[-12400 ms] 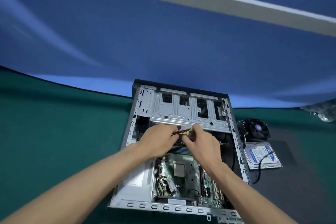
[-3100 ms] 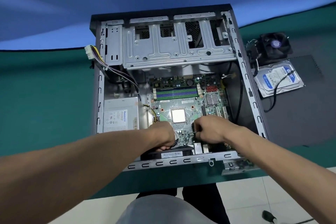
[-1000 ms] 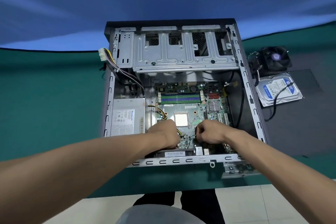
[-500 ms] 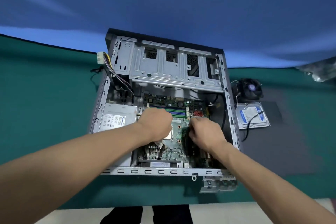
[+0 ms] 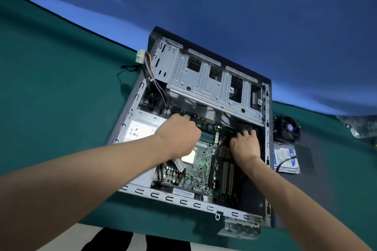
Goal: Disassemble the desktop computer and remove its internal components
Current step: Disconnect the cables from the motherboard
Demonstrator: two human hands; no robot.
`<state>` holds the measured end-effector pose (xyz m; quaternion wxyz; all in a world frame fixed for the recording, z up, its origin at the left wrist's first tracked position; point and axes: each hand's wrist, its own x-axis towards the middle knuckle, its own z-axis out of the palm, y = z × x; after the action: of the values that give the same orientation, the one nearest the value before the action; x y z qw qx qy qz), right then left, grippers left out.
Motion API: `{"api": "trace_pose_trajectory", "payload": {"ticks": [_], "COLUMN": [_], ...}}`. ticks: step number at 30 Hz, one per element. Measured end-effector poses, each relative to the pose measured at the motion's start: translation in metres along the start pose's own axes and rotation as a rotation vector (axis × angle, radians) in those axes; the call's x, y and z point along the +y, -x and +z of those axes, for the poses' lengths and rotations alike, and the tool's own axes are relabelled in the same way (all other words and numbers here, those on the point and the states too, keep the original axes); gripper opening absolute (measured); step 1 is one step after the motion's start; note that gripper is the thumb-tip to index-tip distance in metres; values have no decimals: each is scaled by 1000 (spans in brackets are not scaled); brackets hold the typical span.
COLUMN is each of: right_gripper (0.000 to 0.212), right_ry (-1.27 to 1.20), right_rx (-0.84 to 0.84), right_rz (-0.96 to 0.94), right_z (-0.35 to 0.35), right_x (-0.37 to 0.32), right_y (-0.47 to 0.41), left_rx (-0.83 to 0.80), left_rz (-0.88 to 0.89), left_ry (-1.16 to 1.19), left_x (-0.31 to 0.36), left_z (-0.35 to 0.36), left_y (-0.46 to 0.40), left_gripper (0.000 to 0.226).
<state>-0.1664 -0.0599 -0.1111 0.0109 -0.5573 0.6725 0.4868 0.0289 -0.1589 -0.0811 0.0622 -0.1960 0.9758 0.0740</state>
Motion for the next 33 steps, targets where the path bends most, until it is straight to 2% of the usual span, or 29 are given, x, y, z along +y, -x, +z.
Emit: {"api": "trace_pose_trajectory", "payload": {"ticks": [6,11,18,33], "right_gripper": [26,17,25,16], "right_ry": [-31,-10,-75,39], "right_rx": [2,2,39,-25], "right_rz": [43,40,42,-24], "right_z": [0,1,-2,1], "right_x": [-2,-6,0,-1], "right_y": [-13,-17,-19,-13], "left_rx": [62,53,27,35], "left_rz": [-68,-89,-93,-94], "left_ry": [143,152,160,210], "left_x": [-7,-4,-4,-5], "left_z": [-2,-3,-6,-12], "left_y": [4,2,3,4], "left_gripper": [32,30,27,29]}}
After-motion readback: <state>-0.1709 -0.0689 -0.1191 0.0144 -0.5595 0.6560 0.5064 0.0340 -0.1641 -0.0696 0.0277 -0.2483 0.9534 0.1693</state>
